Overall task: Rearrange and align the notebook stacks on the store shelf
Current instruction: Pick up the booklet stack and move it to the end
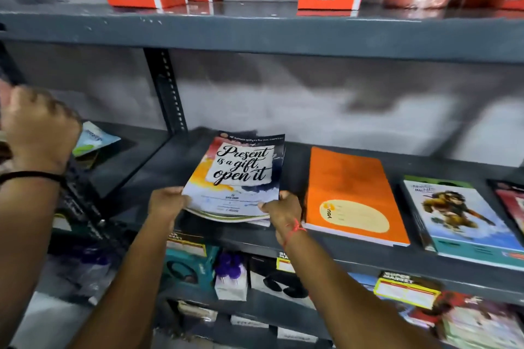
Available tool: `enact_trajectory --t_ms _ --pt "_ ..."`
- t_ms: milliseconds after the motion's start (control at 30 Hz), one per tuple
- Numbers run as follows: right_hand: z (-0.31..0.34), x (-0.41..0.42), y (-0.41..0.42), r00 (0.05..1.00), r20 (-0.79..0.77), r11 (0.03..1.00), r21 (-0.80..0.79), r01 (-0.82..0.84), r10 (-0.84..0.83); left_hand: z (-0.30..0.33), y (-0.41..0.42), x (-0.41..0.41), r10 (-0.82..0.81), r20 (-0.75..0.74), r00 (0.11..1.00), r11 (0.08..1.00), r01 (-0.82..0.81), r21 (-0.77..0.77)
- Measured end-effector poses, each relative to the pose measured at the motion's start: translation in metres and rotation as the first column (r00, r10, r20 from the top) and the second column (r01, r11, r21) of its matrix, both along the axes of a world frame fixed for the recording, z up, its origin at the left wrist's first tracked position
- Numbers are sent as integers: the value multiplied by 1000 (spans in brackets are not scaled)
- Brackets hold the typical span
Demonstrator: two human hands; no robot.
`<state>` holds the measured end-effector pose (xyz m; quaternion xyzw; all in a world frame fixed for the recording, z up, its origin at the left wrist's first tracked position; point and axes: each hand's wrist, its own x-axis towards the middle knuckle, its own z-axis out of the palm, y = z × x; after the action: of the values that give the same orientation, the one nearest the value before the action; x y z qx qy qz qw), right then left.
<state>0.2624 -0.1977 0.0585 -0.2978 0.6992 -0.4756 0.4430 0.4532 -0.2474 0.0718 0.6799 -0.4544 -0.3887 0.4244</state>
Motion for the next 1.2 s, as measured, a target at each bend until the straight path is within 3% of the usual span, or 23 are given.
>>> enact_trajectory --t_ms 100,267,400,467,667,800,900,1067,1200 --pt "-3 2 3 979 -179 994 63 -86 96 -13 -7 9 27 78 997 999 -30 31" --pt "-2 2 3 913 -351 975 149 -163 206 -27 -16 17 -26 249 968 999 17 38" --pt "7 6 10 802 -538 965 174 -195 260 -10 0 5 -19 525 851 1000 26 -7" --pt "14 2 16 780 -578 970 137 -200 242 -3 6 -6 6 586 810 998 27 -48" --pt "40 -46 48 838 -545 996 -78 -53 2 20 24 -93 -88 516 852 963 205 -176" --pt "44 -121 85 853 -510 991 4 134 -114 31 61 -184 -246 425 871 897 371 -241" --pt "40 -185 108 807 -502 950 -142 279 -312 33 103 -261 -395 345 852 831 491 -263" --pt "24 -295 168 735 -493 878 -151 455 -466 16 178 -387 -620 346 704 675 704 -223" --pt "12 -379 224 674 -545 811 -19 585 -499 -1 233 -465 -737 378 560 564 818 -111"
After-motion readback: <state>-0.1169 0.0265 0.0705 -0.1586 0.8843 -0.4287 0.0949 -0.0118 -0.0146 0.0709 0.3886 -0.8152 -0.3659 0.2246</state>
